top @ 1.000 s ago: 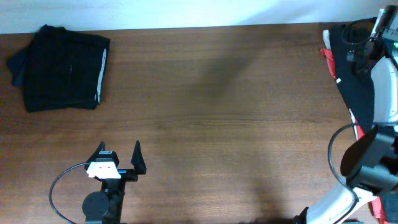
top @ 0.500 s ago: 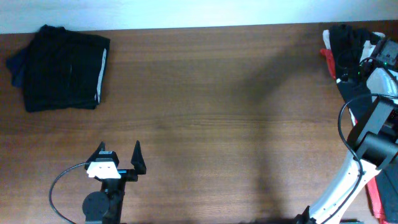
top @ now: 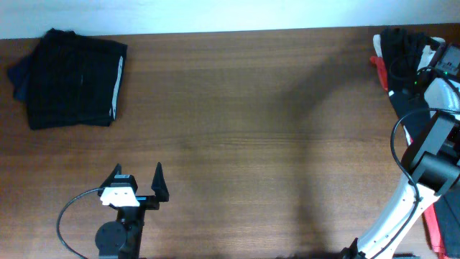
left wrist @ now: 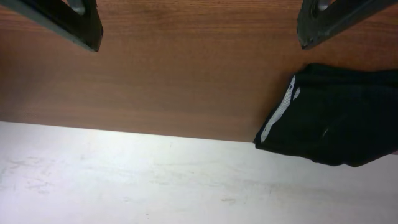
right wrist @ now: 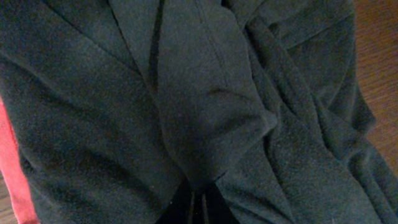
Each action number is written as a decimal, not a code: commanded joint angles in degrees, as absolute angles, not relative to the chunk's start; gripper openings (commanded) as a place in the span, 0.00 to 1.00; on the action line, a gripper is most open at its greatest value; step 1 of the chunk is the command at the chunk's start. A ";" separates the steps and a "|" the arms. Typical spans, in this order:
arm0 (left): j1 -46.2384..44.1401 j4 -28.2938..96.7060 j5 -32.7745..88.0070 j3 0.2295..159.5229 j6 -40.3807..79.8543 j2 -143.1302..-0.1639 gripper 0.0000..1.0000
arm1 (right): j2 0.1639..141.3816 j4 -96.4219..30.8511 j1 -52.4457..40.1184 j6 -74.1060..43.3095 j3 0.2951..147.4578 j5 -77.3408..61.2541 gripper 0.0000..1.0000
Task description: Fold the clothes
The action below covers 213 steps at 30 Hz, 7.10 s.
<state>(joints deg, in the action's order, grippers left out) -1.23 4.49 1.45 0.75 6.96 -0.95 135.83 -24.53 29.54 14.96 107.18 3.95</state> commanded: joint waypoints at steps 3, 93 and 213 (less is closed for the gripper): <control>-1.45 4.62 1.69 0.49 7.27 -0.67 0.99 | 127.55 -27.49 29.12 7.51 110.85 2.92 0.04; -1.45 4.62 1.69 0.49 7.29 -0.67 0.99 | 123.83 -75.90 -11.16 -16.10 101.23 4.80 0.04; 1.56 80.84 -14.81 96.36 24.80 -97.43 0.01 | 89.52 -62.17 -7.11 -31.73 52.73 -4.67 0.93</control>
<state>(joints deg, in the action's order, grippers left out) 1.26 80.58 -14.98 96.23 23.88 -97.27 90.48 -64.42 -6.85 -31.29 55.66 -5.58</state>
